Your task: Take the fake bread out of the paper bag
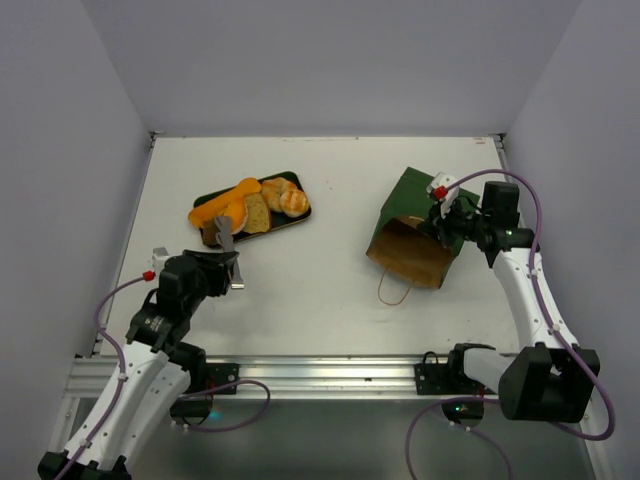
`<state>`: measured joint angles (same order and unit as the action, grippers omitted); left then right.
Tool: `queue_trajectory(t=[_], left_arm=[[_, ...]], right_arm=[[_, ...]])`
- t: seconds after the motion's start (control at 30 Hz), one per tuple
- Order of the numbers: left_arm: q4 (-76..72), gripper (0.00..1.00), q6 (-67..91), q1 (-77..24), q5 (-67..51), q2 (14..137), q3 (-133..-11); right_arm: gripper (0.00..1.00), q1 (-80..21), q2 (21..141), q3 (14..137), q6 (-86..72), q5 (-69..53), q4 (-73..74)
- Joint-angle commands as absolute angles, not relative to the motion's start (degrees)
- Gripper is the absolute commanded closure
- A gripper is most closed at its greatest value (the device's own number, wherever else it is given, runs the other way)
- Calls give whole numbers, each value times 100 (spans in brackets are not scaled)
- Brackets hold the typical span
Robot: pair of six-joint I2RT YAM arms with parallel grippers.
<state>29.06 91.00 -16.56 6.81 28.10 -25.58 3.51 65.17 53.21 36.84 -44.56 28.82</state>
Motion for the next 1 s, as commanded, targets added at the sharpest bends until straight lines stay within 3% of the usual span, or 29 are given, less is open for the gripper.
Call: queue_trajectory(t=[0.0, 0.97], left_arm=[[2918, 53, 9220, -1626, 694, 2733, -2646], [3348, 53, 9246, -1626, 747, 2391, -2742]], right_arm=[[100, 369, 6398, 5300, 3665, -4623, 2751], [100, 369, 6354, 5309, 3656, -4641, 2760]])
